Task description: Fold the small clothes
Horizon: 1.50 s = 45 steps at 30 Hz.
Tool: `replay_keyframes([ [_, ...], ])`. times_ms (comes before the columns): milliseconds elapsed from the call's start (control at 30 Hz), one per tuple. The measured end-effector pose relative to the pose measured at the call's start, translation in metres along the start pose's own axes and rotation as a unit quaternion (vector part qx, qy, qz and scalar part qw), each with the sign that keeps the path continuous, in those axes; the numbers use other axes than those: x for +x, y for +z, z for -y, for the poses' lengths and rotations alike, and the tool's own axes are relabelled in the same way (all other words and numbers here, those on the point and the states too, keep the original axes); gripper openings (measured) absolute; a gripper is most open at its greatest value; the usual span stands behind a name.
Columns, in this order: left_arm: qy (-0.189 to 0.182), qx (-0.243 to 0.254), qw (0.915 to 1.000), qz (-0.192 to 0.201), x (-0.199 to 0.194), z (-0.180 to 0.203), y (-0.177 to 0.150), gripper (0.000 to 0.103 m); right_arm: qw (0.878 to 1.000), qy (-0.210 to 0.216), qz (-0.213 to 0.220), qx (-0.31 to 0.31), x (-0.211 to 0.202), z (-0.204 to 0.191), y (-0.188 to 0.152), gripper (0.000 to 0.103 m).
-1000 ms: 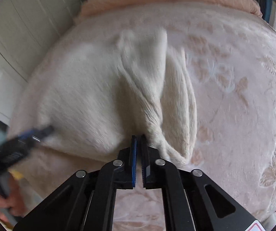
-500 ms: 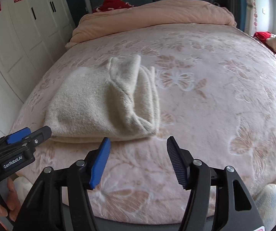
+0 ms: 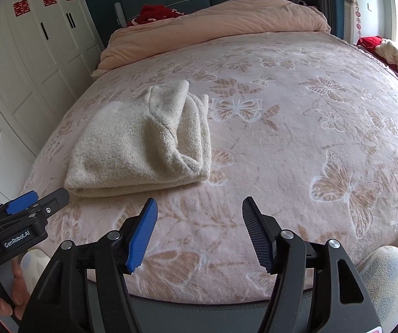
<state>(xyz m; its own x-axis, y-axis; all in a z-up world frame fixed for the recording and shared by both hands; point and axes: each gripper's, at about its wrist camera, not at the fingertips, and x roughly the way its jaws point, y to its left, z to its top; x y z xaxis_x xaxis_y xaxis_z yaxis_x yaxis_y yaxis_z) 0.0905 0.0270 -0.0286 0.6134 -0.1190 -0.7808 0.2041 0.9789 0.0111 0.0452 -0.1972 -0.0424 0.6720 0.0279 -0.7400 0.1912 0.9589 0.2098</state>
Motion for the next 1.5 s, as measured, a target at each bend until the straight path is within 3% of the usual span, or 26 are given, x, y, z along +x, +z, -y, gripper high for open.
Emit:
replay_keyframes([
  [67, 0.006, 0.003, 0.9999, 0.015, -0.006, 0.001, -0.008, 0.090, 1.000, -0.011, 0.013, -0.009, -0.006, -0.001, -0.011, 0.075],
  [233, 0.017, 0.004, 0.9985, 0.053, -0.009, 0.007, -0.036, 0.092, 0.997, -0.055, 0.029, -0.038, -0.009, 0.001, -0.045, 0.086],
  [367, 0.010, 0.002, 0.9979, 0.064, -0.005, 0.019, -0.063, 0.092, 0.996, -0.062, 0.026, -0.062, -0.009, 0.001, -0.063, 0.086],
  [567, 0.016, 0.016, 0.9974, 0.069, 0.000, 0.033, -0.081, 0.092, 0.997, -0.069, 0.032, -0.016, -0.008, 0.014, -0.070, 0.086],
  [1200, 0.019, 0.002, 0.9976, 0.066, 0.004, 0.032, -0.093, 0.092, 0.997, -0.066, 0.028, -0.039, -0.002, 0.003, -0.083, 0.086],
  [1367, 0.055, 0.005, 0.9965, 0.063, 0.006, 0.033, -0.094, 0.096, 0.997, -0.069, 0.025, -0.033, 0.000, 0.007, -0.083, 0.086],
  [1500, 0.048, 0.007, 0.9969, 0.062, 0.006, 0.033, -0.095, 0.096, 0.997, -0.070, 0.024, -0.034, 0.000, 0.006, -0.083, 0.086],
])
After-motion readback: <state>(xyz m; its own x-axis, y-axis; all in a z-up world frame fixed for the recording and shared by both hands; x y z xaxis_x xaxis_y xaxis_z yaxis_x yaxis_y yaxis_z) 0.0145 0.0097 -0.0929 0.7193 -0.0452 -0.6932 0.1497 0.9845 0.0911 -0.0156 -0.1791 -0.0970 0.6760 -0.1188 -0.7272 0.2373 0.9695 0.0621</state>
